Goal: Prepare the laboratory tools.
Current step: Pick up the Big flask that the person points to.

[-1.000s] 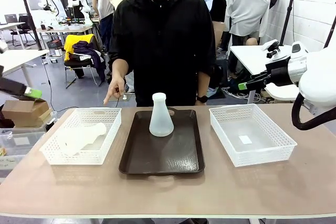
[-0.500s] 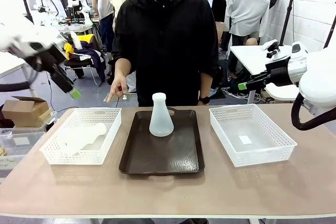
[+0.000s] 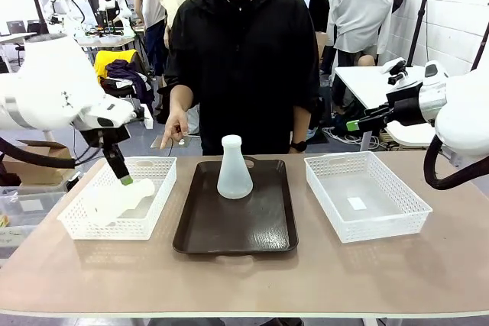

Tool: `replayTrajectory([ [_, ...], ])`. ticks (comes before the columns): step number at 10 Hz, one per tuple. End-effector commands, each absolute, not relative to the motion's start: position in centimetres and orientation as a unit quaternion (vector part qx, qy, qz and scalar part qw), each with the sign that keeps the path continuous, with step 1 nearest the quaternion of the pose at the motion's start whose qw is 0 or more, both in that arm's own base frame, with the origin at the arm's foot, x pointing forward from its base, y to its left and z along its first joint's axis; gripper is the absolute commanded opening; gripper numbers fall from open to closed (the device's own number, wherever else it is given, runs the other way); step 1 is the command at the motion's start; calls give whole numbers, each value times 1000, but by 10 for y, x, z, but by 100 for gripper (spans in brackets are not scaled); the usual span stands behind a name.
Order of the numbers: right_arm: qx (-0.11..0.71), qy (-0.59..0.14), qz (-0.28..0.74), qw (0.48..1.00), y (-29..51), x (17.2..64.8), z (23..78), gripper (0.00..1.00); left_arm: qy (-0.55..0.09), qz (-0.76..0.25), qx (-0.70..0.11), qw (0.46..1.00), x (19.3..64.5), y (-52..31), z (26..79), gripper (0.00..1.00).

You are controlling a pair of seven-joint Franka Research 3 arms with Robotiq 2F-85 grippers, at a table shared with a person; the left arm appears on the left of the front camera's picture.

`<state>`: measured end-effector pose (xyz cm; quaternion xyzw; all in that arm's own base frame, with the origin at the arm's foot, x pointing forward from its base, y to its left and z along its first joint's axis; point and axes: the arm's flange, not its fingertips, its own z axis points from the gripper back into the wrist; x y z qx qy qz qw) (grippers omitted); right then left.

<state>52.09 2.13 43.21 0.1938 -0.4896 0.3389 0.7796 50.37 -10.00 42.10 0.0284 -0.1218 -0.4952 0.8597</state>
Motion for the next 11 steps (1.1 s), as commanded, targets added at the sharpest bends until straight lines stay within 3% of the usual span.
replayTrajectory([
  [1,195,-486,337,783,22,522,434,100,-107,-469,33,876,521,-109,406,100],
  [11,195,-486,337,783,22,522,434,100,-65,-419,29,905,589,-128,352,100],
])
